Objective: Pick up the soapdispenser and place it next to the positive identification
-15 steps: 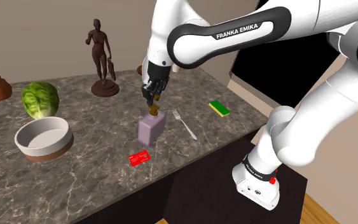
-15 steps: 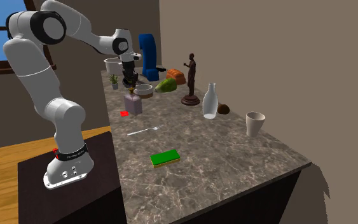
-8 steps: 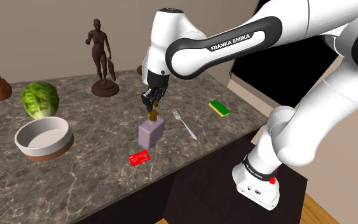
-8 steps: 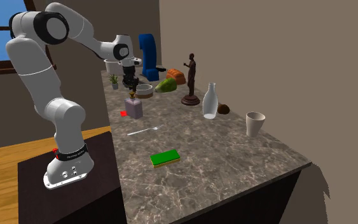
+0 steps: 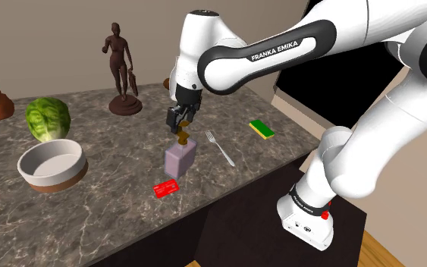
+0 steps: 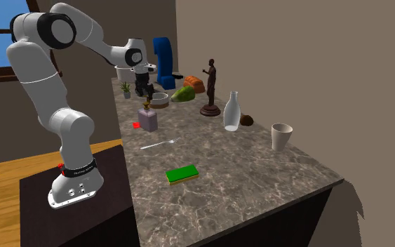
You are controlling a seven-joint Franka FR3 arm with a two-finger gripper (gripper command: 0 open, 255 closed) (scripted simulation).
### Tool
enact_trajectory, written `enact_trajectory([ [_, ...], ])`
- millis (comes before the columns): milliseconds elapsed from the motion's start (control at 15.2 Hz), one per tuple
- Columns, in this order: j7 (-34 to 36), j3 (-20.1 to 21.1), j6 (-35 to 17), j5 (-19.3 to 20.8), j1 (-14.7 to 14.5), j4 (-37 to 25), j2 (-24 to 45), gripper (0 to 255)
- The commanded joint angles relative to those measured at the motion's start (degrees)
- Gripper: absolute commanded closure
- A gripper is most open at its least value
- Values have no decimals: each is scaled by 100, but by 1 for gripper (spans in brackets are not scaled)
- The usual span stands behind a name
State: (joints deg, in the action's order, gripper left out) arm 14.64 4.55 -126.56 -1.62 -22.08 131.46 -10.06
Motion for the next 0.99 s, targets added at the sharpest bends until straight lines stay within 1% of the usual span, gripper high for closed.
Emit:
enact_trajectory([
  [0, 0, 0, 0, 0, 0, 0, 0, 0],
  [132, -1, -1, 0, 0, 0, 0, 0, 0],
  [396, -14, -19, 740, -13, 4, -421, -320, 0],
  [924, -14, -19, 740, -13, 4, -421, -320, 0],
])
